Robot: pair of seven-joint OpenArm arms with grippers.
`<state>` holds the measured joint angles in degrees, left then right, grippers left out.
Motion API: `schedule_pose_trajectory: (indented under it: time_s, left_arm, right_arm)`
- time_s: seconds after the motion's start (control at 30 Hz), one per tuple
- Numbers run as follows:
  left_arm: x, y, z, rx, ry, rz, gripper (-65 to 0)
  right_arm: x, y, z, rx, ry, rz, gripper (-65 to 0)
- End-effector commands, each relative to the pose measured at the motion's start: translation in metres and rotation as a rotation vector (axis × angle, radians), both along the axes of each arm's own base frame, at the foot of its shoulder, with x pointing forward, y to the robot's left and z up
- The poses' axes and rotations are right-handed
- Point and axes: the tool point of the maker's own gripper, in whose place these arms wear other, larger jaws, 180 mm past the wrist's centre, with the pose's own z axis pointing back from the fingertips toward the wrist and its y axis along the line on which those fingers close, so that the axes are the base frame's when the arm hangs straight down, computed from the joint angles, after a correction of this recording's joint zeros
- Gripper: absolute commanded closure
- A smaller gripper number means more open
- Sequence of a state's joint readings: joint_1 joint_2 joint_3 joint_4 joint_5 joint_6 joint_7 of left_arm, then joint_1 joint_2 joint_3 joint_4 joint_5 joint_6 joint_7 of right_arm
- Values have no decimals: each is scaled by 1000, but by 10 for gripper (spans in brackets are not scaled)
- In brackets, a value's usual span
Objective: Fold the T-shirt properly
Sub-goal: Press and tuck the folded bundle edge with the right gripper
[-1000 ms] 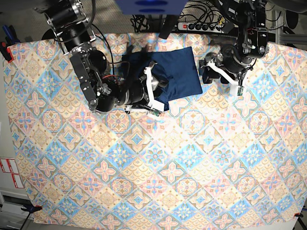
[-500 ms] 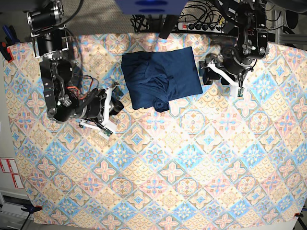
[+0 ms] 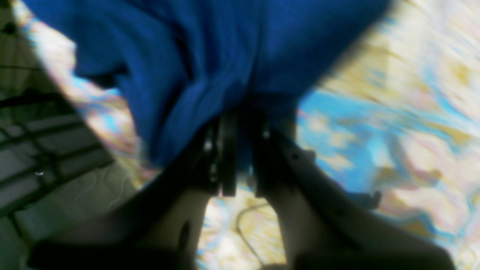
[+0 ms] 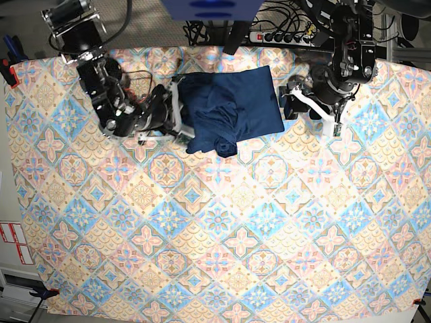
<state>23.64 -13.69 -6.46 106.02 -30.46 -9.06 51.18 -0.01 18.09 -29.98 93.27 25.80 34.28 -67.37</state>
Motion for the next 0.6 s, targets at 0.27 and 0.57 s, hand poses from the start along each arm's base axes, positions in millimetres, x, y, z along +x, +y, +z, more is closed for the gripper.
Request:
schedule_pose_trajectory:
  time_s: [0.27, 0.57]
  left_arm:
    - [6, 1, 8, 2, -36, -6, -393]
    - [6, 1, 8, 2, -34, -5, -393]
  right_arm:
    - [-10, 81, 47, 150, -116, 209, -68]
    - [-10, 110, 53, 133, -156, 372, -82]
